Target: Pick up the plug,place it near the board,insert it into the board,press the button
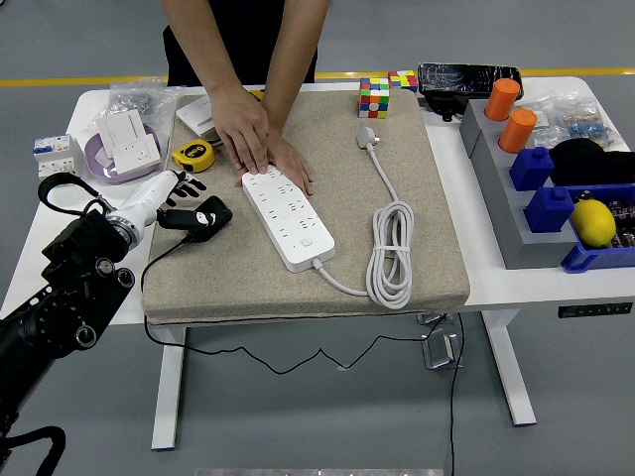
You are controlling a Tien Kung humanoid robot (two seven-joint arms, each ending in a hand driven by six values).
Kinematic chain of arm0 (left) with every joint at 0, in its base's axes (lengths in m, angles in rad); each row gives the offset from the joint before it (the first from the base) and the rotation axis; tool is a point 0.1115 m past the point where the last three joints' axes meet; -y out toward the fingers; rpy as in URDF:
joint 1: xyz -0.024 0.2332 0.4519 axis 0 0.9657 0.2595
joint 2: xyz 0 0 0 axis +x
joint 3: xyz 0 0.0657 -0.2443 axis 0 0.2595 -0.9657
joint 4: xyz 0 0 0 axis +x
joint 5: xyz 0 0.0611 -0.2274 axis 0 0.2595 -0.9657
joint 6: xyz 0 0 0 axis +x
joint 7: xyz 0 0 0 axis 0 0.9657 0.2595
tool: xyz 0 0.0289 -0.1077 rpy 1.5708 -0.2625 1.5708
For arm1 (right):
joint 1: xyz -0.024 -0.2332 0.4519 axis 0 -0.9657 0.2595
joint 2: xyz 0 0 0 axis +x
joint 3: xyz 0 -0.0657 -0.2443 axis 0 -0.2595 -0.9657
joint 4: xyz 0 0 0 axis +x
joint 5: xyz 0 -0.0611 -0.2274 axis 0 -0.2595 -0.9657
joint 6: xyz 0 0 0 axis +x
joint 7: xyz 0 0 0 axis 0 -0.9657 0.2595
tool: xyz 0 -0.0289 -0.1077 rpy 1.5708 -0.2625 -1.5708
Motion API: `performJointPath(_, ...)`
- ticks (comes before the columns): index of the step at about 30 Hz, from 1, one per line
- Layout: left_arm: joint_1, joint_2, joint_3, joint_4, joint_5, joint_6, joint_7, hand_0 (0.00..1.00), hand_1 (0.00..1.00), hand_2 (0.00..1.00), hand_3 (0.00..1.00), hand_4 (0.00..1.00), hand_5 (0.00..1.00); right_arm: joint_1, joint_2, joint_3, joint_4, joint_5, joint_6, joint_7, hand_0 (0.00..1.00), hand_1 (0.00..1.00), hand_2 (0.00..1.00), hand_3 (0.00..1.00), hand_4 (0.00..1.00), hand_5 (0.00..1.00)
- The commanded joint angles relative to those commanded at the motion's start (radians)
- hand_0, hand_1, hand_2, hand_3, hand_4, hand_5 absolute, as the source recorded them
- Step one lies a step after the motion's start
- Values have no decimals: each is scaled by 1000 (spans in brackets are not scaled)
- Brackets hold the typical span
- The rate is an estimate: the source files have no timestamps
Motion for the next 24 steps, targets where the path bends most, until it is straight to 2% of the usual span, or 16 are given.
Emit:
performJointPath(1,1,0,-2,0,-5,-4,-2,866,952,925,943,998,827,0,0,0,0,0,0,0,946,914,836,818,998,998)
performJointPath(2,2,0,-5,0,-8,-12,-2,996,998,998,998,998,903,-1,0,0,0,0,0,0,946,913,836,817,998,998)
performJointPath(5,6,-1,-19,-3,-29,-14,-7,996,998,998,998,998,903,-2,0,-1,0,1,0,0,946,913,836,817,998,998)
performJointPath(7,13,-6,-44,-14,-68,2,-14,996,998,998,998,998,903,-1,0,-2,0,1,0,0,946,913,836,817,998,998)
performJointPath(8,17,-9,-61,-22,-95,12,-17,998,998,998,998,998,998,-1,1,-2,0,0,0,0,946,914,836,817,998,998)
performJointPath(10,30,-19,-103,-46,-158,41,-21,998,998,998,998,998,998,-1,2,0,0,-1,0,-1,946,914,836,817,998,998)
performJointPath(13,59,-34,-178,-96,-285,70,-27,998,998,998,998,998,998,-3,3,1,0,-2,0,-1,946,914,836,817,998,998)
performJointPath(15,88,-40,-233,-149,-376,82,-35,975,998,963,967,998,998,-5,4,3,0,-2,0,-1,946,914,835,817,998,998)
performJointPath(19,141,-41,-307,-239,-535,91,-47,975,998,963,967,998,998,-9,7,5,-2,-1,1,-1,946,914,835,817,998,998)
performJointPath(20,151,-40,-317,-256,-574,91,-49,904,889,846,858,998,998,-10,7,6,-2,-1,1,-1,946,914,834,817,998,998)
performJointPath(24,218,-50,-383,-366,-743,87,-51,904,889,846,858,998,998,-12,11,12,-3,-2,1,0,946,914,834,817,998,998)
